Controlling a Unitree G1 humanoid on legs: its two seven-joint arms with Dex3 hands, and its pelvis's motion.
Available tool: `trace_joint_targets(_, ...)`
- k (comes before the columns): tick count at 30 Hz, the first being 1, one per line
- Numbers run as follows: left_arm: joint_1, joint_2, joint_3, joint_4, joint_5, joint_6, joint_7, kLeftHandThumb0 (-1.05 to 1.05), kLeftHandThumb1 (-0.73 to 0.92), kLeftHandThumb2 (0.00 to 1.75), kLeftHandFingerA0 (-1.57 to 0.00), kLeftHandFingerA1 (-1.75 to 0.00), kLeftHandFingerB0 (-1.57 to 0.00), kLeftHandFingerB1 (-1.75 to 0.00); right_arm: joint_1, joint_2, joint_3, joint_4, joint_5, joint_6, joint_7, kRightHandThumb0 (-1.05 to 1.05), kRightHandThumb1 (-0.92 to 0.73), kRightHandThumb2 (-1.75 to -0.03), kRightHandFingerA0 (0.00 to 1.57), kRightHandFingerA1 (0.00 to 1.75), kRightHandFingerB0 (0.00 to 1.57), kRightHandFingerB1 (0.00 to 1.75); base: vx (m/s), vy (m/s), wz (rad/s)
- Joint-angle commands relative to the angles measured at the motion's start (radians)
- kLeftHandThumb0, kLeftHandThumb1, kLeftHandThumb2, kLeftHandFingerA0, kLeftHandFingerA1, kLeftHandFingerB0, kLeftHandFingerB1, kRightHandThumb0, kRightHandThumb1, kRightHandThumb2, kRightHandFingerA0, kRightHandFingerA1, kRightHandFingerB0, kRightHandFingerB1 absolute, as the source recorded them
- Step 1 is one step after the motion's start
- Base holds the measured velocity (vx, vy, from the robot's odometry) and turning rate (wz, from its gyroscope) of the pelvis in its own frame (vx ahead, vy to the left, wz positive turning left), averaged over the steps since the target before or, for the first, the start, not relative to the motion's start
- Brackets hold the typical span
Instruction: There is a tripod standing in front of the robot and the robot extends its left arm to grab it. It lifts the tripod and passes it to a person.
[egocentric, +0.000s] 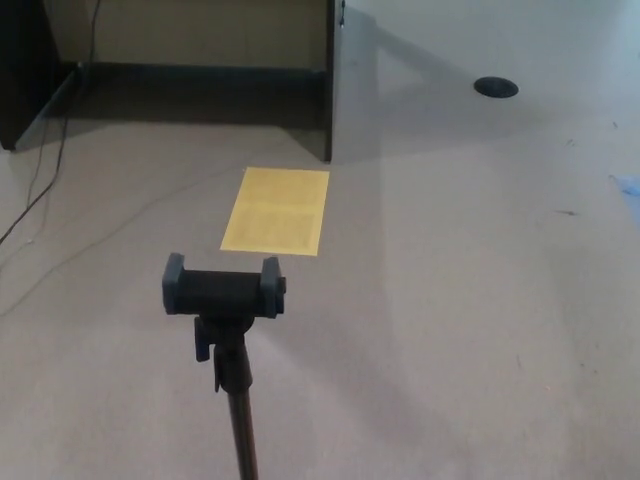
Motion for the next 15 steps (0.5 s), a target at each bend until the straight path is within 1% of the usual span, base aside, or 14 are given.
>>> trace_joint_targets(1, -0.001, -0.014, 0.011, -0.025, 0.001, -0.099, 0.015, -0.44, 0.41, 0.64, -0.27, -0.42, -0.15, -0.34, -0.003, -0.021, -0.001, 0.019, -0.006, -0.036, 0.015, -0.49, -0.59, -0.84, 0.51, 0.52, 0.30, 0.44, 0.00, 0.000, 0.00)
trace_joint_targets(2, -0.007, -0.016, 0.007, -0.041, 0.007, -0.101, 0.021, -0.48, 0.40, 0.65, -0.26, -0.41, -0.14, -0.34, -0.003, -0.021, -0.001, 0.017, -0.006, -0.034, 0.014, -0.49, -0.59, -0.85, 0.50, 0.52, 0.29, 0.44, 0.00, 0.000, 0.00)
trace_joint_targets(3, -0.013, -0.023, 0.014, -0.079, -0.016, -0.094, -0.013, -0.49, 0.40, 0.64, -0.20, -0.39, -0.11, -0.33, -0.003, -0.022, -0.004, 0.012, -0.003, -0.030, 0.016, -0.49, -0.59, -0.85, 0.50, 0.52, 0.30, 0.44, 0.00, 0.000, 0.00)
trace_joint_targets(4, -0.014, -0.030, 0.021, -0.123, -0.040, -0.082, -0.048, -0.27, 0.31, 0.85, -0.02, -0.48, 0.00, -0.47, -0.002, -0.021, -0.008, 0.011, 0.001, -0.032, 0.019, -0.49, -0.59, -0.84, 0.49, 0.51, 0.30, 0.44, 0.00, 0.000, 0.00)
trace_joint_targets(5, -0.012, -0.033, 0.024, -0.142, -0.045, -0.074, -0.057, -0.27, 0.31, 0.85, -0.02, -0.48, 0.00, -0.47, -0.001, -0.021, -0.010, 0.011, 0.003, -0.033, 0.020, -0.49, -0.59, -0.84, 0.49, 0.51, 0.30, 0.44, 0.00, 0.000, 0.00)
trace_joint_targets(6, -0.011, -0.033, 0.025, -0.183, -0.055, -0.075, -0.085, -0.51, 0.40, 0.63, -0.11, -0.37, -0.08, -0.30, -0.003, -0.020, -0.010, 0.013, 0.000, -0.031, 0.018, -0.41, -0.72, -0.62, 0.56, 0.38, 0.36, 0.32, 0.00, 0.000, 0.00)
trace_joint_targets(7, -0.015, -0.041, 0.019, -0.298, -0.083, -0.039, -0.132, -0.50, 0.34, 0.66, -0.07, -0.34, -0.07, -0.19, -0.004, -0.018, -0.009, 0.017, -0.003, -0.036, 0.013, -0.48, -0.59, -0.85, 0.51, 0.52, 0.30, 0.44, 0.00, 0.000, 0.00)
trace_joint_targets(8, -0.013, -0.045, 0.017, -0.353, -0.098, -0.043, -0.157, -0.50, 0.34, 0.70, -0.01, -0.38, -0.08, -0.19, -0.005, -0.016, -0.007, 0.023, -0.005, -0.040, 0.010, -0.48, -0.59, -0.85, 0.51, 0.53, 0.30, 0.44, 0.00, 0.000, 0.00)
trace_joint_targets(9, -0.012, -0.048, 0.010, -0.431, -0.116, -0.004, -0.189, -0.52, 0.35, 0.73, -0.05, -0.35, -0.05, -0.17, -0.006, -0.016, -0.005, 0.024, -0.008, -0.041, 0.010, -0.48, -0.59, -0.85, 0.52, 0.53, 0.30, 0.45, 0.00, 0.000, 0.00)
trace_joint_targets(10, -0.009, -0.048, 0.010, -0.446, -0.118, 0.006, -0.194, -0.52, 0.35, 0.73, -0.05, -0.35, -0.05, -0.17, -0.006, -0.015, -0.004, 0.023, -0.008, -0.041, 0.010, -0.48, -0.59, -0.85, 0.52, 0.53, 0.30, 0.45, 0.00, 0.000, 0.00)
trace_joint_targets(11, -0.006, -0.049, 0.009, -0.480, -0.125, 0.030, -0.204, -0.54, 0.42, 0.53, -0.05, -0.27, 0.00, -0.21, -0.006, -0.015, -0.005, 0.023, -0.007, -0.042, 0.010, -0.48, -0.58, -0.85, 0.52, 0.53, 0.30, 0.45, 0.00, 0.000, 0.00)
trace_joint_targets(12, -0.012, -0.053, 0.004, -0.534, -0.147, 0.060, -0.232, -0.53, 0.35, 0.72, -0.01, -0.27, 0.00, -0.13, -0.007, -0.014, -0.007, 0.025, -0.005, -0.044, 0.011, -0.41, -0.71, -0.61, 0.58, 0.38, 0.37, 0.32, 0.00, 0.000, 0.00)
trace_joint_targets(13, -0.024, -0.057, -0.004, -0.584, -0.160, 0.085, -0.251, -0.57, 0.40, 0.55, -0.04, -0.28, 0.00, -0.21, -0.008, -0.014, -0.008, 0.026, -0.004, -0.048, 0.011, -0.41, -0.71, -0.60, 0.58, 0.38, 0.37, 0.32, 0.00, 0.000, 0.00)
trace_joint_targets(15, -0.036, -0.061, -0.017, -0.655, -0.154, 0.138, -0.249, -0.62, 0.40, 0.54, -0.07, -0.29, 0.00, -0.22, -0.010, -0.015, -0.009, 0.025, -0.004, -0.049, 0.009, -0.41, -0.71, -0.61, 0.58, 0.38, 0.37, 0.32, 0.00, 0.000, 0.00)
